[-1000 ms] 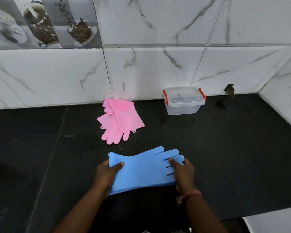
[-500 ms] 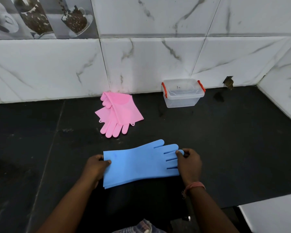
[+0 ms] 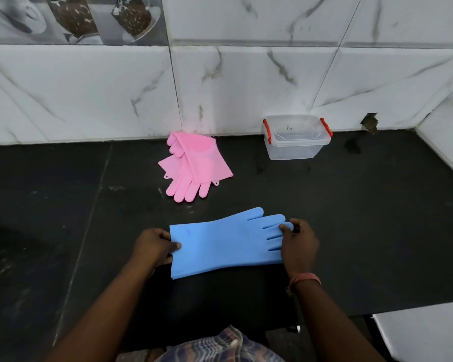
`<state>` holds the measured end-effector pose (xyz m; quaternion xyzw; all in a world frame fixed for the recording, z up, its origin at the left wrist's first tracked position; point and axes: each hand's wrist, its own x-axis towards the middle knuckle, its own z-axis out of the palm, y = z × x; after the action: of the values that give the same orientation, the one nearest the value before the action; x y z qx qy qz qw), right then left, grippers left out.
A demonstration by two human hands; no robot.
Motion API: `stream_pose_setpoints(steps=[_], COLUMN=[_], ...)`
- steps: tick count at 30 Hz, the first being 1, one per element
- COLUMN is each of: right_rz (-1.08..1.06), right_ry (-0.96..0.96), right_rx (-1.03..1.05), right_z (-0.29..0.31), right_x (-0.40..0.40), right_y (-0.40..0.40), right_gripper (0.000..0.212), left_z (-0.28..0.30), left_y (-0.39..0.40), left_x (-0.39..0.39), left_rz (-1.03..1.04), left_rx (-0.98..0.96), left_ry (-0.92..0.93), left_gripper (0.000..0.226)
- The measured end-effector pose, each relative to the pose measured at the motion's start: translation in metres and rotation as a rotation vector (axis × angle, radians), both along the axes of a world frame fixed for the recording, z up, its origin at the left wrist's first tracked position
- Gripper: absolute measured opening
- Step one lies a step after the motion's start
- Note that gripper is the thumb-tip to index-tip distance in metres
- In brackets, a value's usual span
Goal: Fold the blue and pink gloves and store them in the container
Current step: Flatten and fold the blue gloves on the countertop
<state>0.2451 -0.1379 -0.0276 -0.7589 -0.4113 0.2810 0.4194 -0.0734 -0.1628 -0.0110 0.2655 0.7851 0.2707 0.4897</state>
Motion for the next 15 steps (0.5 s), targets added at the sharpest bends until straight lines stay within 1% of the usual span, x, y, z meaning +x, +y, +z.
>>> stream_pose_setpoints(steps=[2,4,7,11,13,15], right_rz=[-0.006,-0.002,-0.033,-0.076,-0.107,-0.146], right_ry=[0.001,-0.022,0.003,0.121,0.196,0.227], right_rx=[0.0,-0.007,-0.023,-0.043,-0.054,-0.048], right_z=[0.0,0.001,0.003,0.003,0.003,0.002], right_x=[0.001,0.001,0.006,0.026,0.03,0.03], right_y=[0.0,0.0,0.001,0.006,0.006,0.005], right_gripper=[0.021,0.025,0.028,0.015,0.009,0.006], left_z=[-0.001,0.001,0.008,0.009,0.009,0.01], left_y=[-0.002,-0.002,-0.001,-0.003,-0.004,-0.004], left_x=[-0.003,-0.006,-0.006,-0.002,-0.004,-0.005], left_rz=[-0.001,-0.05,-0.137,-0.139,-0.126,-0.129], left_rx=[-0.047,-0.122,-0.216,-0.216,-0.216,-0.215], left_ry=[-0.099,-0.174,-0.173,-0.141,-0.136,-0.133], left_gripper=[0.022,0.03,0.045,0.058,0.057,0.054])
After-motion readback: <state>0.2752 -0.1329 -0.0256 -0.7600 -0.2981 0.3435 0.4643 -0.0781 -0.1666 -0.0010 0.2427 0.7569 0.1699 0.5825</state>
